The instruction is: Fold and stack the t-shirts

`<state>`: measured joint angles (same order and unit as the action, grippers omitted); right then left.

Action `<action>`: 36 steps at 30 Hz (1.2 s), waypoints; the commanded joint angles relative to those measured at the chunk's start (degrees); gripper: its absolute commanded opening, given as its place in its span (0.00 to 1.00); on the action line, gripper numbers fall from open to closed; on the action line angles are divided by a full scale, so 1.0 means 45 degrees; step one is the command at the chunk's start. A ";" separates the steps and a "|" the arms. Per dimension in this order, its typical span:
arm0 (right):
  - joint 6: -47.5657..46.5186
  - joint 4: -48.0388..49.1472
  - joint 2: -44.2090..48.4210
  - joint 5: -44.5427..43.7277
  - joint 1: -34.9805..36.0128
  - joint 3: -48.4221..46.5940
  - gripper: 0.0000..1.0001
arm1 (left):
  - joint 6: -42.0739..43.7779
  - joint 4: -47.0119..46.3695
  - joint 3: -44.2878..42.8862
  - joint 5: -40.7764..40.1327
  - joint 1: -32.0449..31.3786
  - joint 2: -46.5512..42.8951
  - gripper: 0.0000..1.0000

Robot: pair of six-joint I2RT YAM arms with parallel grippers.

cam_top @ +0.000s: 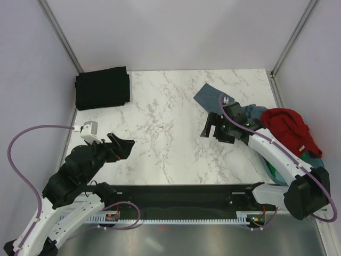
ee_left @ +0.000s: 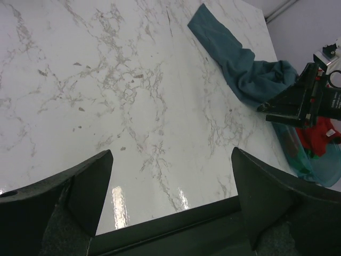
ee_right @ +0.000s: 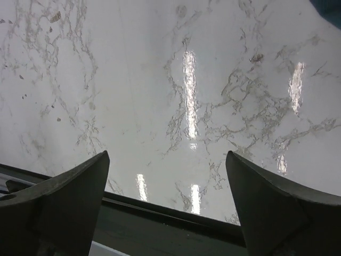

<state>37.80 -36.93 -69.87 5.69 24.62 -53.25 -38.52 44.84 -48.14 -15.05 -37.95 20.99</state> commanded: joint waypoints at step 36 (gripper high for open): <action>-0.3889 -0.1326 -1.2540 -0.4255 -0.1604 -1.0158 0.49 | 0.4381 -0.2054 0.1792 -0.0523 0.0055 -0.1306 0.95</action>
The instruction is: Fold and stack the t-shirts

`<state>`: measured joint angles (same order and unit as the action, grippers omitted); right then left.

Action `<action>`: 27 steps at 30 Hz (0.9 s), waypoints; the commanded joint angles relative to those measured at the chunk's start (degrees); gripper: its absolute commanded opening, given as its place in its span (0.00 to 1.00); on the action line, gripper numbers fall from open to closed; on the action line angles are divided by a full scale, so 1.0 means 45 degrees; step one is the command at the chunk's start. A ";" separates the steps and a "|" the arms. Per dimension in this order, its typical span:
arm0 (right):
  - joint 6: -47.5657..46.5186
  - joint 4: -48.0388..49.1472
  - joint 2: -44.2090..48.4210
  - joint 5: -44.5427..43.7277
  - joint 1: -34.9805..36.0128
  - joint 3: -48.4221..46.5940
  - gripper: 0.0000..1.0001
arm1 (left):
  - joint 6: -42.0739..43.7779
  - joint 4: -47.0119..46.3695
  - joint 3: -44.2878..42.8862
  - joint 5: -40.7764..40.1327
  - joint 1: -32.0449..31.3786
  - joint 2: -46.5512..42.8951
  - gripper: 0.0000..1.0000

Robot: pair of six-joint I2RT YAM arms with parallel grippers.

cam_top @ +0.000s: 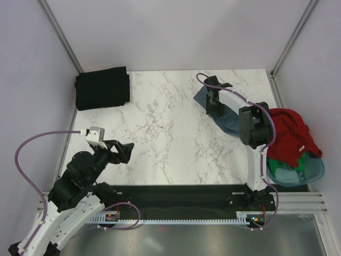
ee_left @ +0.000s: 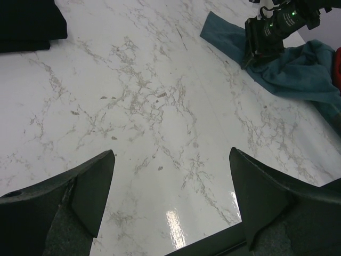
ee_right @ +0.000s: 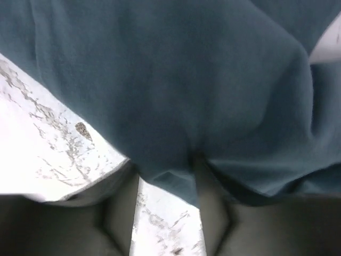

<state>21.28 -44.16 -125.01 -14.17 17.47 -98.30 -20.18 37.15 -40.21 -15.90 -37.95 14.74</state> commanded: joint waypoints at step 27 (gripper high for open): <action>-0.0569 0.3992 0.9535 0.3522 0.2503 -0.5426 0.00 | 0.0228 -0.0071 0.0009 -0.0568 0.0211 0.0747 0.93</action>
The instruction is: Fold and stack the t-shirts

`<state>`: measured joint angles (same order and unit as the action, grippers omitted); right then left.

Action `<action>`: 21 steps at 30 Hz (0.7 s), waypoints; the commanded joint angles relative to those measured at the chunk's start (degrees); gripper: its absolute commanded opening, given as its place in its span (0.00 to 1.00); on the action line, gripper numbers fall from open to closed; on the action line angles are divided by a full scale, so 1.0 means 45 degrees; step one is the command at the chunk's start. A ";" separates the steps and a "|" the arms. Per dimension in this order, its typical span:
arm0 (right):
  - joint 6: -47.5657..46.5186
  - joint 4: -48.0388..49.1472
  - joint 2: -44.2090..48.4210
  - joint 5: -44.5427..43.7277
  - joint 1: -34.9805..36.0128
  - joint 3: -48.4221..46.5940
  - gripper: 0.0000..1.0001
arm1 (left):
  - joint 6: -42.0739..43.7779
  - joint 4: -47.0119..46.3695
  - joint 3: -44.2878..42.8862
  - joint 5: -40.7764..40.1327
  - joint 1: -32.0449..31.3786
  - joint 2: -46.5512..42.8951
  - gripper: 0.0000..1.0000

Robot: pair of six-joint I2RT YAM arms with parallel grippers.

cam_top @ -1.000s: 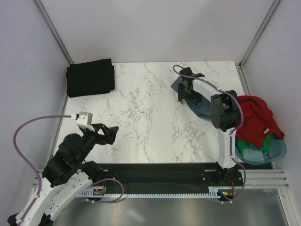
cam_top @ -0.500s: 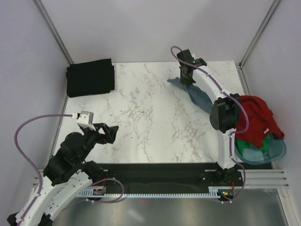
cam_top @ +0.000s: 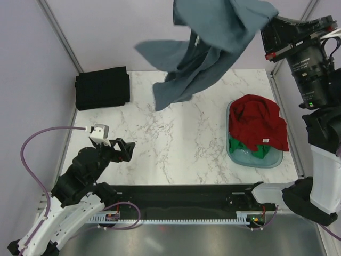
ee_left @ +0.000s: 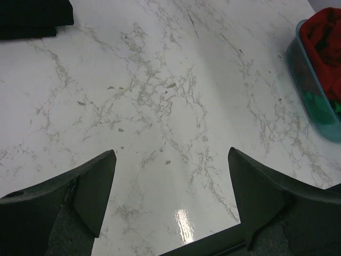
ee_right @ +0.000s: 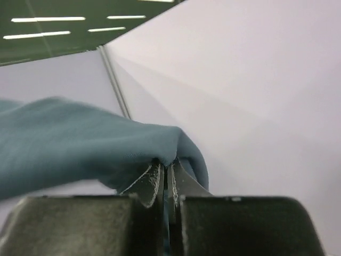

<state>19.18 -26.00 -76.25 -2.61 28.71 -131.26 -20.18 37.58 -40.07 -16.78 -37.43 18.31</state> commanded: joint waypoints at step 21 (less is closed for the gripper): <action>0.3492 -0.0865 -0.1821 0.1342 -0.1712 1.5692 0.98 | 0.0071 -0.0012 -0.0059 -0.1096 0.0251 -0.0259 0.92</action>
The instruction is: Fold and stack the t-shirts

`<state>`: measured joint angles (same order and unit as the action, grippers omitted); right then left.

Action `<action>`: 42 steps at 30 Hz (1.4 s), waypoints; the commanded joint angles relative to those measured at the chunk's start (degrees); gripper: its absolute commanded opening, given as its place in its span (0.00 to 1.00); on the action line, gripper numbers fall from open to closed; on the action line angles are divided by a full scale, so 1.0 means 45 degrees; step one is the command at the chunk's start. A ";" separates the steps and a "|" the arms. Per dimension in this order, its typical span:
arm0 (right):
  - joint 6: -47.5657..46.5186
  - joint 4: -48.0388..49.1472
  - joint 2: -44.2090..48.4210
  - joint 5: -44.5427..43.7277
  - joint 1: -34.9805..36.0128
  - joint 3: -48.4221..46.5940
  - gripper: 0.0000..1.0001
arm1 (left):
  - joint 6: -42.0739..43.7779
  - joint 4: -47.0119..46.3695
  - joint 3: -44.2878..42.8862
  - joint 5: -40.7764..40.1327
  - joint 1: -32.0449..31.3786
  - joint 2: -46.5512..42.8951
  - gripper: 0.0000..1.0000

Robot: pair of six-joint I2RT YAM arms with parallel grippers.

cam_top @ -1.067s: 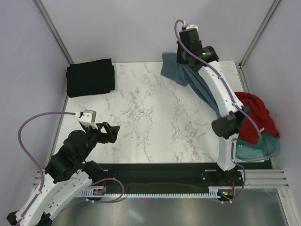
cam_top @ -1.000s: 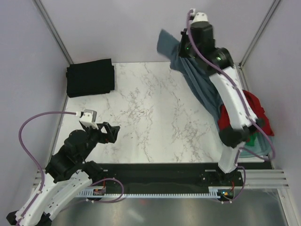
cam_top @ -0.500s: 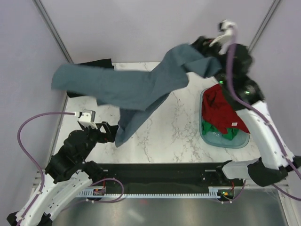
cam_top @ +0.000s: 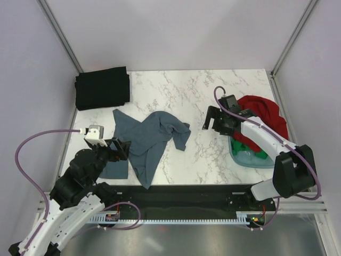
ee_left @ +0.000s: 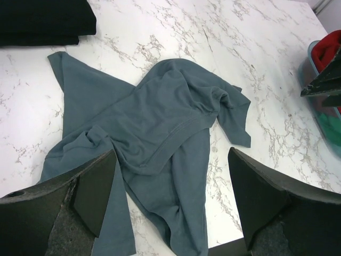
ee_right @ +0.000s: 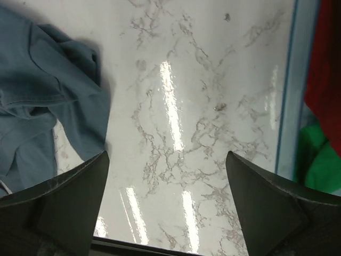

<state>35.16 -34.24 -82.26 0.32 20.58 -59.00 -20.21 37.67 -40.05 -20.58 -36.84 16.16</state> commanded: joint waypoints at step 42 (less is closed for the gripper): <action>0.0702 0.1554 -0.8478 -0.2158 -0.6309 -0.7024 0.98 | -0.0021 0.0027 -0.0103 -0.0075 0.0296 0.0725 0.92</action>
<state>35.48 -23.86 -119.28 -0.89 -4.21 -87.64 -20.23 38.04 -40.05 -20.86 -35.75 19.00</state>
